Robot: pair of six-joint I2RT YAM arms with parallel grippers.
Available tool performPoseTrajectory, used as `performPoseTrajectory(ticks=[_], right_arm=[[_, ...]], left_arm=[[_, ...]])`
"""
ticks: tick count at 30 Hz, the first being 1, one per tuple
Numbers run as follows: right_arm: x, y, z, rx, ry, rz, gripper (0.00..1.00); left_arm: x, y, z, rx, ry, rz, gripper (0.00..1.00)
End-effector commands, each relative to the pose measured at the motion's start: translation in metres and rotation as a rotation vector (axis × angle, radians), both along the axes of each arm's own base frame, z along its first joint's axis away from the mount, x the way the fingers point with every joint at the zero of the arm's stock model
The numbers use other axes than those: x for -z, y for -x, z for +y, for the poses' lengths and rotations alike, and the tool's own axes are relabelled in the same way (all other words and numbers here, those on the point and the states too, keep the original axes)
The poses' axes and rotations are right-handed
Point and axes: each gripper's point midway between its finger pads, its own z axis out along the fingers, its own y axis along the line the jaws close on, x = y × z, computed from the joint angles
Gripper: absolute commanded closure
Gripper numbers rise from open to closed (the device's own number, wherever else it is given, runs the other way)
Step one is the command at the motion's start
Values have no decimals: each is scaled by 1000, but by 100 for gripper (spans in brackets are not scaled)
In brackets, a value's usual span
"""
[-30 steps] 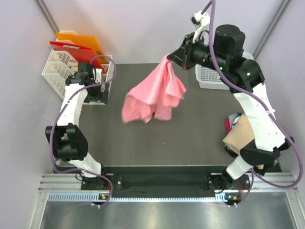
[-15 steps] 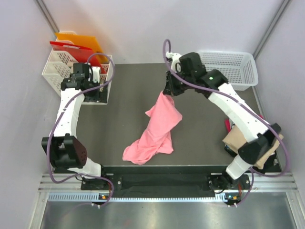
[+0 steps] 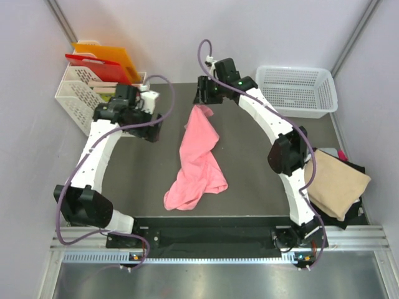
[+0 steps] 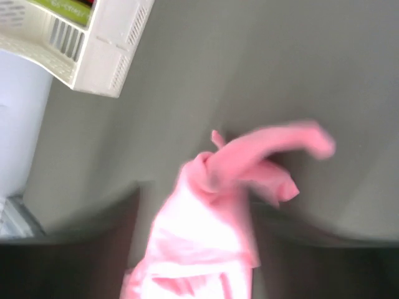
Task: Fold and stack the t-shirts
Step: Move the tshirt to the center of the board, then flatten out the tshirt
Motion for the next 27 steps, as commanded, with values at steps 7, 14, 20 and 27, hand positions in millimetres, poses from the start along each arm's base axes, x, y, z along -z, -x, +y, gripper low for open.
performPoseTrajectory(ticks=[7,14,20,27], right_arm=[[39,52,-91,124,291,78,0],[27,171,-149,110,341,125,4],[67,243,-148,21,289,290,19],[116,261,-136,-61,352,364,28]], left_arm=[[26,-14,-52,142,-109,-8,9],[60,-61,-78,92,-63,82,13],[81,-89,-124,155,-72,126,13],[92,-86,-168,222,-23,154,14]])
